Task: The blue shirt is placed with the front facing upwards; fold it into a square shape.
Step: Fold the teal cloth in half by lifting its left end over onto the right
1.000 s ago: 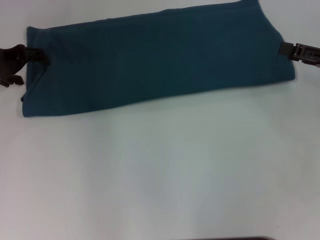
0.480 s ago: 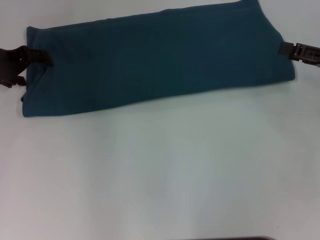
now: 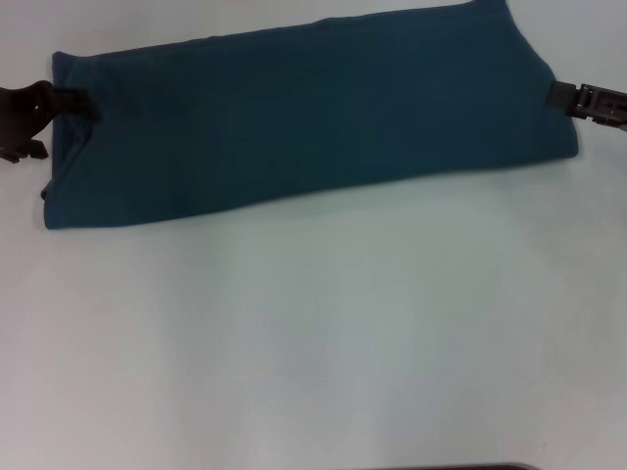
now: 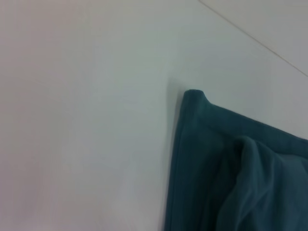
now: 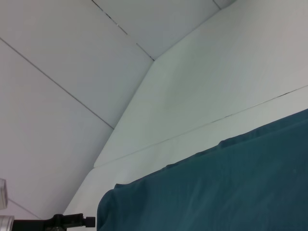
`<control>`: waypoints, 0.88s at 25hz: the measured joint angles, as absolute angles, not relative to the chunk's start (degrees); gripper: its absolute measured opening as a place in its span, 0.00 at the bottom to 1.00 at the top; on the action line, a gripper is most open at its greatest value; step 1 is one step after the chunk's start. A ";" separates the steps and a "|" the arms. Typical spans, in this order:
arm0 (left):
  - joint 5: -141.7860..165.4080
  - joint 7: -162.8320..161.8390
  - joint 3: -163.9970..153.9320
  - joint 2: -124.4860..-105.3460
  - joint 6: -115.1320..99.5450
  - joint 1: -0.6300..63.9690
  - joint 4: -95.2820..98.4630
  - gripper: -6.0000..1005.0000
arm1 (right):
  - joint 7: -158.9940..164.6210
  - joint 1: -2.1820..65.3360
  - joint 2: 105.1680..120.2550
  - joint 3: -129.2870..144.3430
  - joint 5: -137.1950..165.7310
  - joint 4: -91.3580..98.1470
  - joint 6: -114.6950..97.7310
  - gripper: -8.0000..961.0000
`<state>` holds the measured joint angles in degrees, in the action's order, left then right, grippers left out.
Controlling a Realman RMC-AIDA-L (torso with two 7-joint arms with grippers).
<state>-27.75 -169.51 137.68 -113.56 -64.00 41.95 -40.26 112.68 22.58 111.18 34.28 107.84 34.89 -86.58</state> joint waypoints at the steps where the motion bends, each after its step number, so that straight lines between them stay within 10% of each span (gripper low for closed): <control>1: -27.75 -169.53 137.70 -113.53 -63.98 41.92 -40.31 0.94 | 112.67 22.58 111.18 34.26 107.84 34.89 -86.58 0.93; 22: -26.92 -169.44 137.73 -113.99 -63.68 41.75 -39.68 0.94 | 112.61 22.77 111.18 34.27 107.84 34.89 -86.15 0.93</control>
<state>-26.92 -169.44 137.73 -113.99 -63.68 41.75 -39.68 112.62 22.77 111.18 34.27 107.84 34.89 -86.15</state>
